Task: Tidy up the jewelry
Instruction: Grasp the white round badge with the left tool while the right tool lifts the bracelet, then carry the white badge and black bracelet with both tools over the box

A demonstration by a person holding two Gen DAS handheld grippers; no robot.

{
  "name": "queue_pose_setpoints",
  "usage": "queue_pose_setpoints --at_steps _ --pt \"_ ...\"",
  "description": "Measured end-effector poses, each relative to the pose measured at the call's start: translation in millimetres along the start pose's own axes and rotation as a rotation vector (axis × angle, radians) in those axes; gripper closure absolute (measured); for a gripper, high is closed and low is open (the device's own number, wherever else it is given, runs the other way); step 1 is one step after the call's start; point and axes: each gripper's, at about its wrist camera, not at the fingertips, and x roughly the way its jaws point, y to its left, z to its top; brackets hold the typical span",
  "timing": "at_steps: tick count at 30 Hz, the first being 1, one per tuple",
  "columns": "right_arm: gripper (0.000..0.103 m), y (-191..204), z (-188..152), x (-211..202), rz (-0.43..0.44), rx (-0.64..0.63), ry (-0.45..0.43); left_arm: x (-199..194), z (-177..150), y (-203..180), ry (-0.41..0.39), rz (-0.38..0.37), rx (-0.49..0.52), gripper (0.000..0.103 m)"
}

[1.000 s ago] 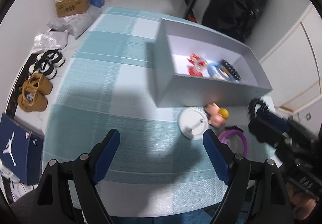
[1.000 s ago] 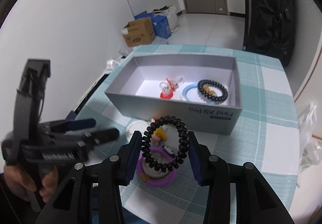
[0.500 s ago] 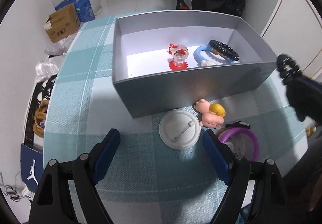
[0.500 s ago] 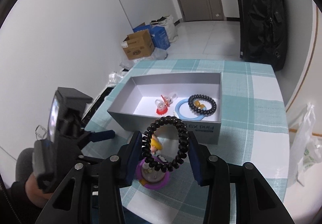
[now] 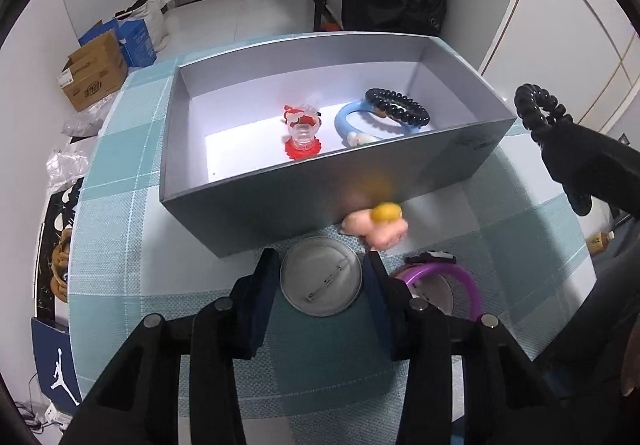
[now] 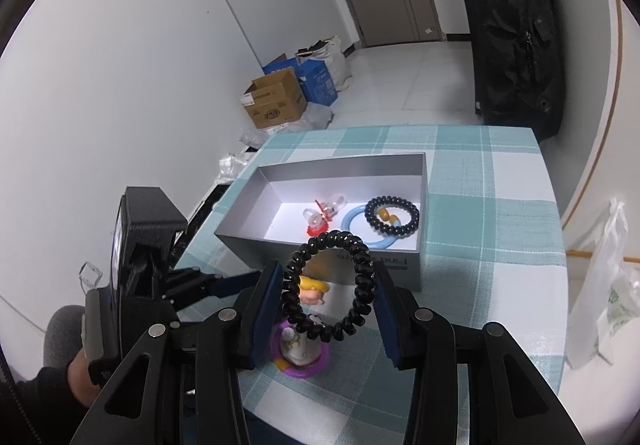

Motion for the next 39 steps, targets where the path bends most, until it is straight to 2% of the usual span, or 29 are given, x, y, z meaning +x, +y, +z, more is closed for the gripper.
queue_pose_setpoints --at_steps 4,11,24,29,39 --pt "0.060 2 0 -1 -0.001 -0.008 -0.008 -2 2 7 0.009 -0.069 -0.056 0.066" --pt "0.060 1 1 -1 0.001 0.008 -0.011 -15 -2 -1 -0.005 -0.089 -0.036 0.066" --pt "0.060 0 6 1 0.009 0.039 -0.014 -56 13 0 -0.159 -0.158 -0.057 0.066" --pt "0.060 -3 16 0 0.026 0.067 -0.006 -75 29 4 -0.250 -0.186 -0.055 0.066" --pt "0.060 -7 55 4 0.064 0.088 0.016 -65 57 26 -0.278 -0.213 -0.148 0.066"
